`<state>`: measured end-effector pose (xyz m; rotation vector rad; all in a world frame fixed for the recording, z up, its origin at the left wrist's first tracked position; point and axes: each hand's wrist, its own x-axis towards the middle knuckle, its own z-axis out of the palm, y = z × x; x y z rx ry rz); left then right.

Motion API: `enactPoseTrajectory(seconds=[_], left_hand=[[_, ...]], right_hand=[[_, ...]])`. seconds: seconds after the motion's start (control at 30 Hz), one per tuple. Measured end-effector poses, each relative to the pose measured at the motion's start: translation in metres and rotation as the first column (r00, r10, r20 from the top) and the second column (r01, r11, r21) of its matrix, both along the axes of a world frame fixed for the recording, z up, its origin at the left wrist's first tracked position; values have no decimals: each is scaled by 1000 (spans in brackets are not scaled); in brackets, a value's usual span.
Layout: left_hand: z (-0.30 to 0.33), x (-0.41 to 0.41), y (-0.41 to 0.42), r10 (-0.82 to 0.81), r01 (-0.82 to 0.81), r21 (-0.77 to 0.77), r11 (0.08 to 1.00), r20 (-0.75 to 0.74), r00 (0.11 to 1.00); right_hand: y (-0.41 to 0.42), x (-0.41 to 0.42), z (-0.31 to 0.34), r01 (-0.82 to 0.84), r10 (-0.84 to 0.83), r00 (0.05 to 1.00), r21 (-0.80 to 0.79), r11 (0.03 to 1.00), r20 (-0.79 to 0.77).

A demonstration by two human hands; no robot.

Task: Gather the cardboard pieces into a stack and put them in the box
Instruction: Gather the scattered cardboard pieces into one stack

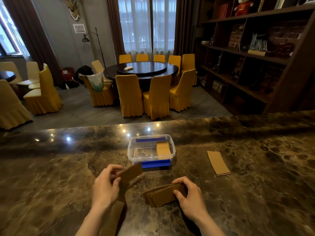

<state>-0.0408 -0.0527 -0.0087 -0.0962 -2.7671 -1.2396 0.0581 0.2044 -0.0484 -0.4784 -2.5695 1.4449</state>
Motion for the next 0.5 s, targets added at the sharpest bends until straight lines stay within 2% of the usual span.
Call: enactPoseTrajectory(seconds=[0.07, 0.17, 0.33, 0.5], left_hand=[[6, 4, 24, -145, 144, 67, 987, 16, 989], [2, 13, 55, -271, 268, 50, 962, 63, 960], [-11, 30, 74, -358, 356, 37, 934, 62, 932], [-12, 36, 71, -379, 376, 47, 925, 84, 922]], right_hand=[[0, 1, 1, -1, 2, 1000, 6, 1000, -5], [0, 2, 1, 8, -8, 1000, 16, 1000, -8], [-1, 5, 3, 88, -88, 996, 11, 996, 12], [1, 6, 6, -11, 15, 999, 123, 992, -39]])
